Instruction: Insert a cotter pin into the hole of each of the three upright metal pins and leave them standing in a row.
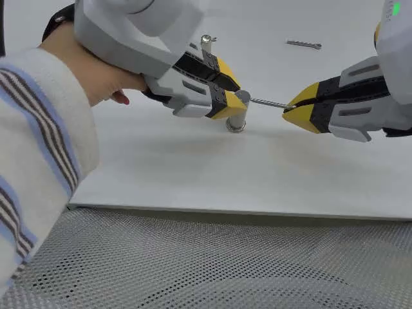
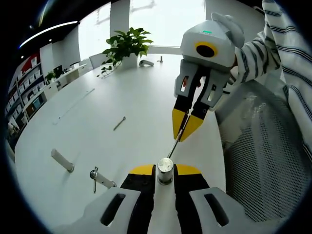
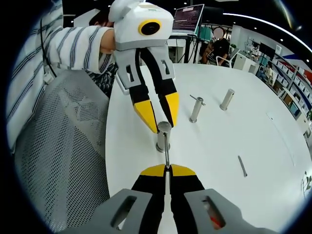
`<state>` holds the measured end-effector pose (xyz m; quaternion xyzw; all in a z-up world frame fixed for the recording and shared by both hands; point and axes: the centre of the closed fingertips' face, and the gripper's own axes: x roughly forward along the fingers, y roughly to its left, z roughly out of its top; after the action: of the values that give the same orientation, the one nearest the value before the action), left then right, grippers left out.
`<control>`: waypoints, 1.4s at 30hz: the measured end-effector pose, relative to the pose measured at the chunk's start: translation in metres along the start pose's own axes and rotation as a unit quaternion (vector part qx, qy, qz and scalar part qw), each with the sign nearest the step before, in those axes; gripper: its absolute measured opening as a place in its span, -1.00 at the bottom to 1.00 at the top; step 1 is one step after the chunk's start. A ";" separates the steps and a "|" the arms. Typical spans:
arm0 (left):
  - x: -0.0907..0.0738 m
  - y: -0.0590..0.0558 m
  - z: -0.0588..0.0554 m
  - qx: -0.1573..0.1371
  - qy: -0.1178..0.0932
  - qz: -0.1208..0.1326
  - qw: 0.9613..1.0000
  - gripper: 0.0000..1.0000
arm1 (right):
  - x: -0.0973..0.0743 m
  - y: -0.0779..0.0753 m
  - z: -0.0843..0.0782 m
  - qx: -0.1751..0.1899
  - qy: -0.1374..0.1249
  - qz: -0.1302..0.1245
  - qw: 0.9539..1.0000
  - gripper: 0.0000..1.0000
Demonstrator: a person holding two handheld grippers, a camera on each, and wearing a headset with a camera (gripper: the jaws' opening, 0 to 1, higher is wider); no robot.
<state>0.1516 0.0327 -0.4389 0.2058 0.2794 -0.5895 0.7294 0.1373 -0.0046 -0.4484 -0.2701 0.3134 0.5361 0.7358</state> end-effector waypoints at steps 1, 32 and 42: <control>0.000 -0.001 0.000 0.001 0.000 0.000 1.000 -0.80 | 0.000 0.000 0.000 -0.001 0.000 0.000 1.000 -1.00; -0.003 -0.005 -0.001 -0.043 -0.006 0.015 0.999 -0.81 | 0.020 0.007 0.024 -0.026 -0.025 0.008 0.999 -1.00; -0.004 -0.007 -0.002 -0.044 -0.004 0.015 0.999 -0.81 | 0.025 0.009 0.028 -0.051 -0.029 0.010 0.998 -1.00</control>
<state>0.1442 0.0349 -0.4378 0.1755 0.2992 -0.5665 0.7475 0.1390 0.0342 -0.4492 -0.2889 0.2667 0.5665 0.7242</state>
